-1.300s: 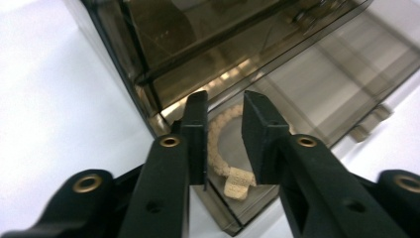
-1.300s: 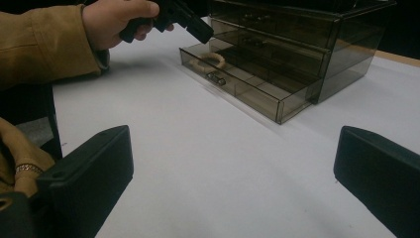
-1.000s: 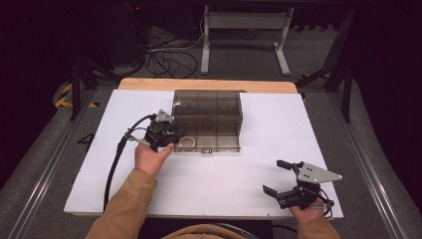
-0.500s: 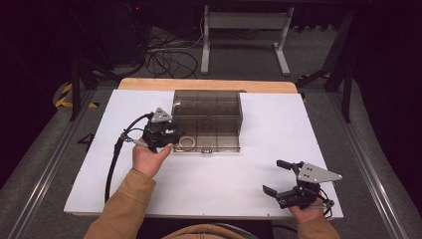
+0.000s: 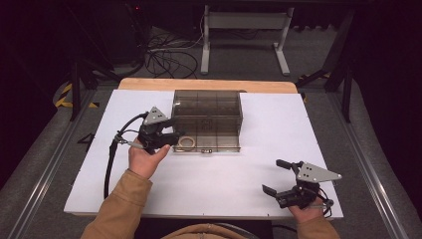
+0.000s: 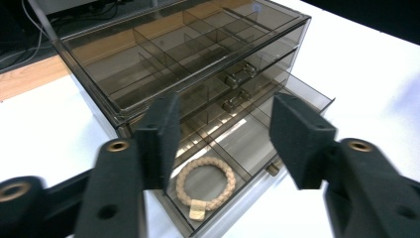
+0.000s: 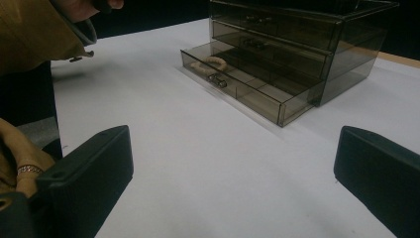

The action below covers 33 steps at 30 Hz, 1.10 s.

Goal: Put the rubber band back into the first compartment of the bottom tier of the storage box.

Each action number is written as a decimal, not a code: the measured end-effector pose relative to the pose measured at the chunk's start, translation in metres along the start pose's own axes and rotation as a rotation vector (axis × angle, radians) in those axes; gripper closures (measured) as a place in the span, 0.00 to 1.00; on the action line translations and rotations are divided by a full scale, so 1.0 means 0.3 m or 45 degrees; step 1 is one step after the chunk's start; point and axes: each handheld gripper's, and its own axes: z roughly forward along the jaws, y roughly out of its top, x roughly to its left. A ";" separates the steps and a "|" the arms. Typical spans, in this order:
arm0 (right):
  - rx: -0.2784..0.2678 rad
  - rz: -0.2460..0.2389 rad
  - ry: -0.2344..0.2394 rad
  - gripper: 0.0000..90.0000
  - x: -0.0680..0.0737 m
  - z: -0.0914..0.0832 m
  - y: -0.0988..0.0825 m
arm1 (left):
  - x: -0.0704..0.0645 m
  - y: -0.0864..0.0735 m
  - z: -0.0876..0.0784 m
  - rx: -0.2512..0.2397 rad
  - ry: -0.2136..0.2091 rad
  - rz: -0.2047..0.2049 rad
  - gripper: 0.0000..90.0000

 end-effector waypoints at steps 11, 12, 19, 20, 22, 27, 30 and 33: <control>0.000 0.002 0.001 0.02 0.000 -0.004 0.000 | -0.027 -0.001 -0.115 -0.140 -0.060 0.035 0.24; -0.001 0.001 0.000 0.02 0.000 -0.004 0.001 | -0.030 -0.004 -0.122 -0.150 -0.064 0.043 0.23; 0.000 0.000 0.002 0.02 0.000 -0.002 0.001 | -0.030 -0.038 -0.183 -0.195 -0.058 0.087 0.20; 0.001 -0.002 0.002 0.02 0.000 -0.001 0.001 | -0.029 -0.042 -0.190 -0.200 -0.055 0.092 0.19; 0.002 -0.003 0.000 0.02 0.000 -0.001 0.001 | -0.023 -0.051 -0.208 -0.202 -0.047 0.098 0.19; 0.005 -0.006 0.002 0.02 0.002 0.001 0.002 | -0.008 -0.072 -0.245 -0.218 -0.037 0.084 0.19; 0.003 -0.001 0.002 0.02 0.001 -0.001 0.001 | -0.003 -0.095 -0.267 -0.226 -0.030 0.093 0.19; 0.004 -0.003 0.000 0.02 0.000 -0.001 0.001 | -0.001 -0.123 -0.287 -0.237 -0.031 0.099 0.19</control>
